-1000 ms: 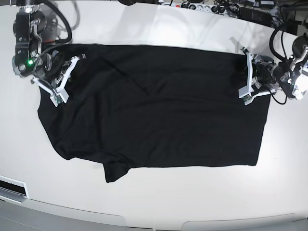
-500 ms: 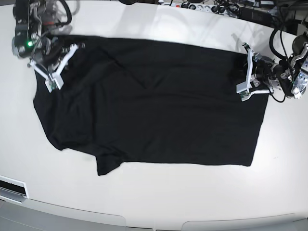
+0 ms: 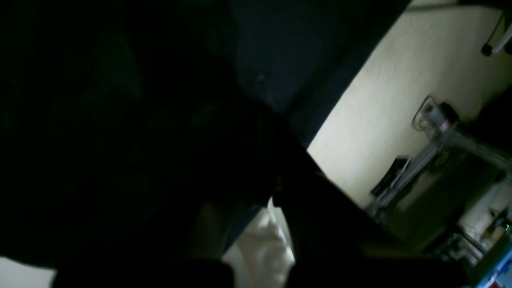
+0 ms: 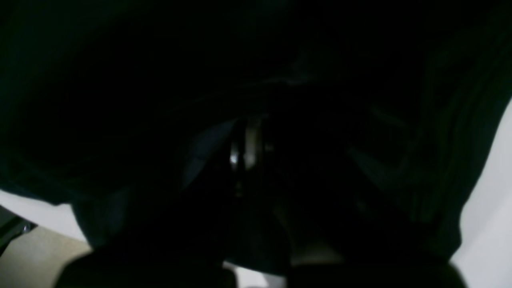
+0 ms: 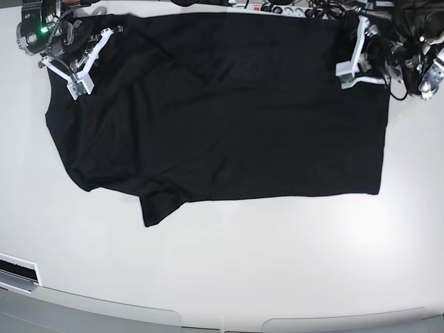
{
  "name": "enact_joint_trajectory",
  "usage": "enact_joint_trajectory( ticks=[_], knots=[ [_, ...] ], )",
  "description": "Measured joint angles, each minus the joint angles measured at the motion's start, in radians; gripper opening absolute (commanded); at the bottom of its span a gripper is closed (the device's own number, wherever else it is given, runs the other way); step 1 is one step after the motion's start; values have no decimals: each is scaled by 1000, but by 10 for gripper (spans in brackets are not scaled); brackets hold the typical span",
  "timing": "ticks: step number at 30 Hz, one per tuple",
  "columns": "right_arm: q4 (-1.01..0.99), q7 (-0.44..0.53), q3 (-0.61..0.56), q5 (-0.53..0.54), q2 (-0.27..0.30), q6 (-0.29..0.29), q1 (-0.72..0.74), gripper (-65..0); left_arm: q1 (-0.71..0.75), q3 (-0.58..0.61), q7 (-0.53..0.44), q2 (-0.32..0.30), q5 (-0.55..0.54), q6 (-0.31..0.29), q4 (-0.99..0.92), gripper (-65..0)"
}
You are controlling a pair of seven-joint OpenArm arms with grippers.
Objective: Layout the t-shirt on the table in an organized manner, then fold the t-shirt properly
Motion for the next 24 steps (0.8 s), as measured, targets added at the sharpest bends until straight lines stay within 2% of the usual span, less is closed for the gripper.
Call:
enact_joint_trajectory(
  ticks=[4, 12, 19, 24],
  knots=[
    [4, -6, 0, 10, 3, -30, -17, -650, 3, 3, 20, -44, 31, 11, 5, -650],
    [13, -6, 0, 18, 3, -67, -46, -650, 3, 6, 3, -42, 80, 15, 4, -650],
    [19, -11, 1, 42, 5, -60, -71, -650, -6, 8, 1, -39, 87, 22, 3, -650],
    [50, -88, 3, 79, 5, -49, -84, -650, -37, 12, 12, -39, 87, 17, 2, -650]
  ],
)
